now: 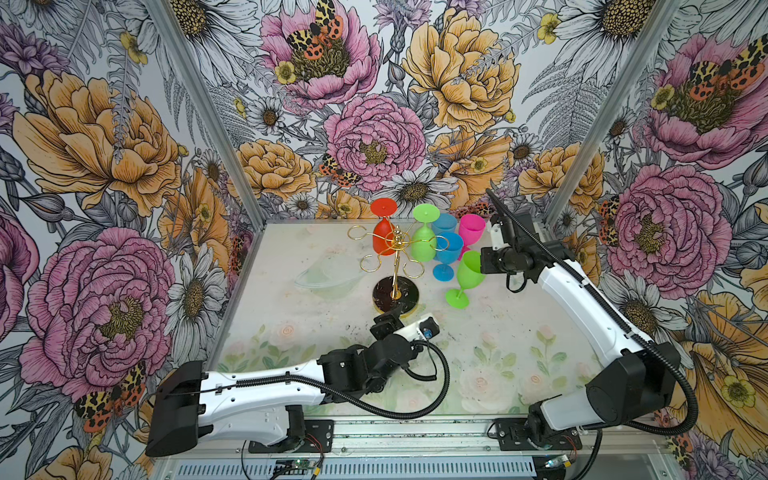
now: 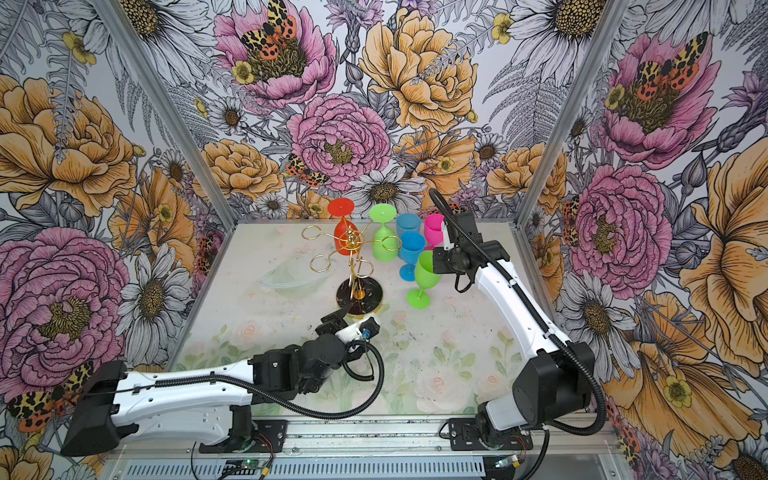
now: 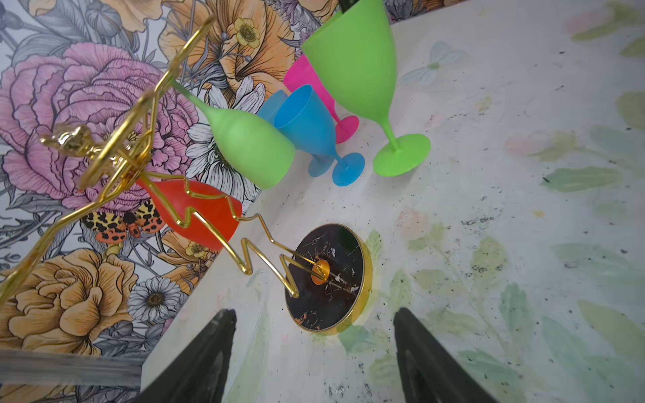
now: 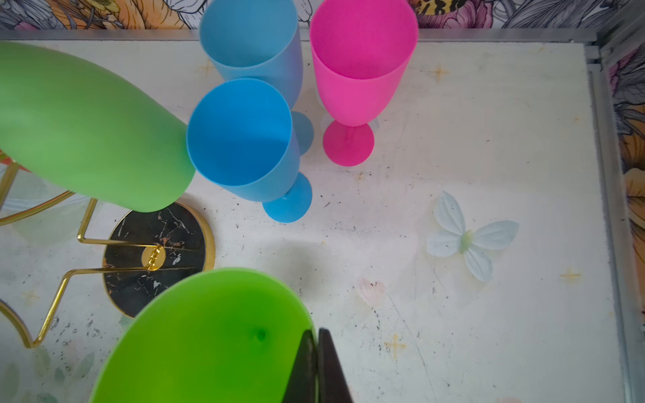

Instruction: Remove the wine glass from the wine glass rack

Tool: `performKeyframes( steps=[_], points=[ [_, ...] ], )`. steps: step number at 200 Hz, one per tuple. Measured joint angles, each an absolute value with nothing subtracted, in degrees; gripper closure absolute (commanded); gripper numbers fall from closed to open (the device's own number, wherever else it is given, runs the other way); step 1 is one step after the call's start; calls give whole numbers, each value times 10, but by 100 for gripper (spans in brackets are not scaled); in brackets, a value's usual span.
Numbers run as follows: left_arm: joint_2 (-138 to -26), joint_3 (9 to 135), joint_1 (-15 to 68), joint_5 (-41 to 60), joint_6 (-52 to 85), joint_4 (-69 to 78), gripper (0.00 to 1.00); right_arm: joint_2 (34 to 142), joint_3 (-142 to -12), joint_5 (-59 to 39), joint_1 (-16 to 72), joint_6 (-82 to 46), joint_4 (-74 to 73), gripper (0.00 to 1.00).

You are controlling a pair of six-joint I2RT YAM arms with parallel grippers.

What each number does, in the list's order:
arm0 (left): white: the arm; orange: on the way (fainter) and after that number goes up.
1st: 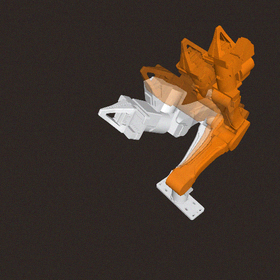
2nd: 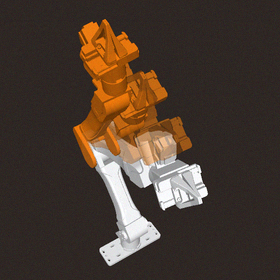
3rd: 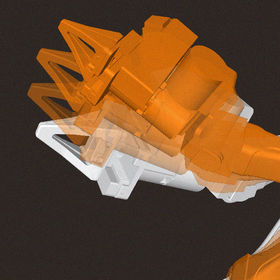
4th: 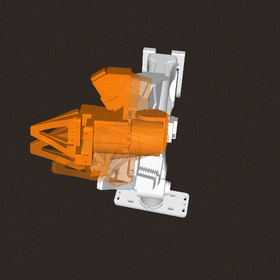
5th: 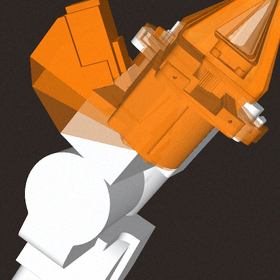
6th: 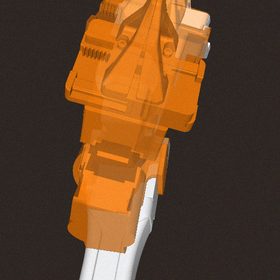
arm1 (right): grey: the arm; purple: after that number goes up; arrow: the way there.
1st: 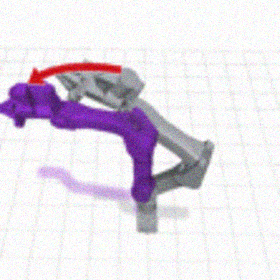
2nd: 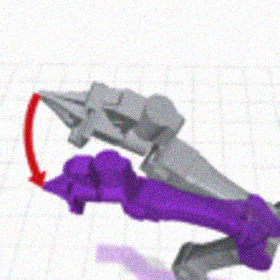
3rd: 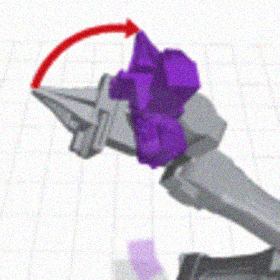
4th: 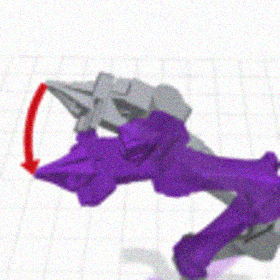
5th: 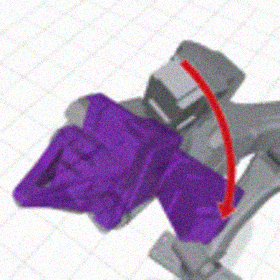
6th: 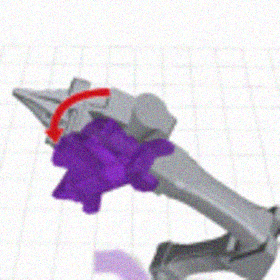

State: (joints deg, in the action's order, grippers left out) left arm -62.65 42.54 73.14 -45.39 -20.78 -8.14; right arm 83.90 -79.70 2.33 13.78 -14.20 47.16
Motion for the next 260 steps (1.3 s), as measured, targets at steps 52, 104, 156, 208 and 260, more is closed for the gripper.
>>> performKeyframes(
  steps=[52,104,156,208,260],
  points=[
    [-536,425,679,-418,-82,-174,19,840,-773,80,108,-145,411,100],
    [-455,415,593,-349,-16,-213,18,873,-773,95,87,-145,356,100],
    [-438,415,525,-312,15,-243,18,927,-773,99,86,-145,323,100],
    [-438,415,473,-303,33,-250,17,955,-773,108,86,-154,284,100],
    [-435,415,438,-303,38,-264,16,982,-775,124,86,-156,260,100]
  ],
)
